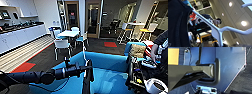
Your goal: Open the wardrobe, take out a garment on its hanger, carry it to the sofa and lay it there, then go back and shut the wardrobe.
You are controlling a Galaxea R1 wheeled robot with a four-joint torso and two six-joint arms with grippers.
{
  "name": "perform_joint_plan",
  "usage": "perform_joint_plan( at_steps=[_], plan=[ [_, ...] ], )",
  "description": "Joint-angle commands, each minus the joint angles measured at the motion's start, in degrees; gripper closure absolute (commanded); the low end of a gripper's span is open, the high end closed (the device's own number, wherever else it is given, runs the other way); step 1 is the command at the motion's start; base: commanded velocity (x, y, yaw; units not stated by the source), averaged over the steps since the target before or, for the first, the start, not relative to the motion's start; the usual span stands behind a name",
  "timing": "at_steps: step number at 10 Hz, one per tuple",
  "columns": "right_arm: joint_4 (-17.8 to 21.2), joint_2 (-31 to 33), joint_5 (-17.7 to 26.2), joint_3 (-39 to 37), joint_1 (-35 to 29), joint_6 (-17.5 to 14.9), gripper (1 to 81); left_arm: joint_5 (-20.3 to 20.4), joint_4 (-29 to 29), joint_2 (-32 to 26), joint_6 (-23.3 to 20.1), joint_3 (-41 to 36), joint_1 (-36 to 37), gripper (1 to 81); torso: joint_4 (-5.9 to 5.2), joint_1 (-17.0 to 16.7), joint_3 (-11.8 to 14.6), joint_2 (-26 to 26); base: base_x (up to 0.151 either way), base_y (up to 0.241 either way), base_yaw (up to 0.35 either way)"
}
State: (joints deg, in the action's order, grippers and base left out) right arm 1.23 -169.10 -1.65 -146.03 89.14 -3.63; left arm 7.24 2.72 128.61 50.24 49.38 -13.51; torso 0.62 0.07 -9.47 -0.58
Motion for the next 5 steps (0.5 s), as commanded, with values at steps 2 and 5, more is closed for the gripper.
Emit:
perform_joint_plan(
  at_steps=[2, 5],
  plan=[
    [-0.6, 0.1, 3.8, 0.4, -1.3, -0.2, 1.0, 2.2, -1.2, -0.4, -0.1, -1.9, 8.3, 81.1, 0.00, 0.0, 0.0, 0.0, 0.077, 0.000, 0.000],
    [-0.9, 0.1, 3.8, 0.3, -1.2, -0.2, 1.0, 2.3, -1.6, -0.7, -0.1, -2.0, 7.7, 81.1, 0.00, 0.0, 0.0, 0.0, 0.048, 0.000, 0.000]
  ],
)
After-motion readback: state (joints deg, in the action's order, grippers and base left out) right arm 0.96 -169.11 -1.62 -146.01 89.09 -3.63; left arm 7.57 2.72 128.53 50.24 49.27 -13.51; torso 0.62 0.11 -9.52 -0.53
